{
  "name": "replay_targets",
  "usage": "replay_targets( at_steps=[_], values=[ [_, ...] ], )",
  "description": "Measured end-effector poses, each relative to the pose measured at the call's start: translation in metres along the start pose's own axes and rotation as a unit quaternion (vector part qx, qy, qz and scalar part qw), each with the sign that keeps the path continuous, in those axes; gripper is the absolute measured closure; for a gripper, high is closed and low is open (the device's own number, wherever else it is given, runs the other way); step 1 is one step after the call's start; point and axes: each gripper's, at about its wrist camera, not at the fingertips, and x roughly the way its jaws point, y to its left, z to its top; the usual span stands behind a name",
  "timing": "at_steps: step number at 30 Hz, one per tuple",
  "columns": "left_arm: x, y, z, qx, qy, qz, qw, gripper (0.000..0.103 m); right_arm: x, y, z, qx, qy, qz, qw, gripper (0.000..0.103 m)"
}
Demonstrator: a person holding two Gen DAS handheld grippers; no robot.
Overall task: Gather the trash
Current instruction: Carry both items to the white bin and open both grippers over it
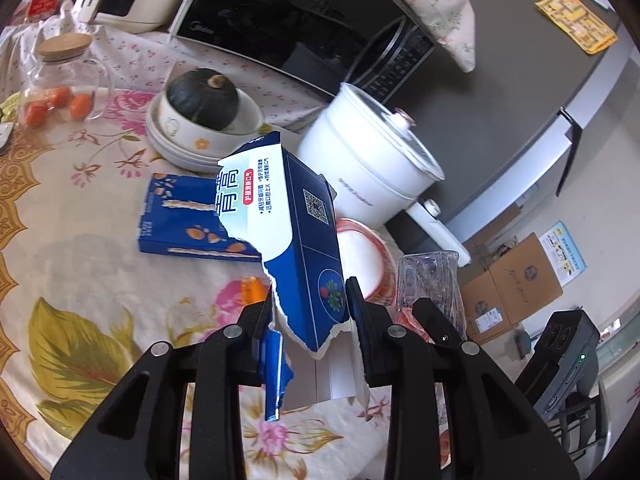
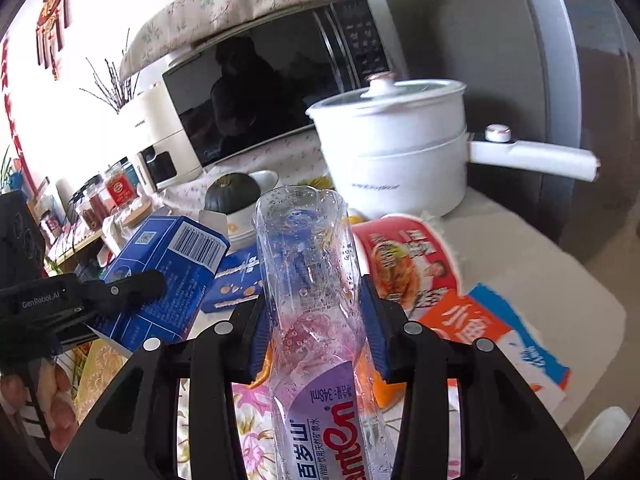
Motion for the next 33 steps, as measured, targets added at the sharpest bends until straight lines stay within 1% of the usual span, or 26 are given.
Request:
replay_targets(
  at_steps=[9, 18, 25, 28, 33],
  values=[
    [0.007, -0.037, -0.014, 0.024, 0.004, -0.032, 0.9992, 0.072, -0.037, -0.021, 0.006, 0.004, -0.025, -0.045, 0.999, 0.064],
    [0.021, -0.079, -0.037, 0.052, 0.023, -0.061, 0.9965, 0.072, -0.074, -0.05, 0.008, 0.015, -0.042, -0.084, 0.996, 0.064],
    [0.034, -0.108, -0.058, 0.069, 0.042, -0.08, 0.9935, 0.072, -0.103, -0.073, 0.006, 0.018, -0.052, -0.114, 0.992, 0.064],
    [0.039, -0.123, -0.066, 0.071, 0.052, -0.094, 0.9916, 0.072, -0.116, -0.083, 0.005, 0.021, -0.056, -0.126, 0.99, 0.064],
    [0.045, -0.148, -0.083, 0.089, 0.061, -0.108, 0.9882, 0.072, -0.14, -0.102, 0.0, 0.027, -0.06, -0.153, 0.986, 0.064]
  ],
)
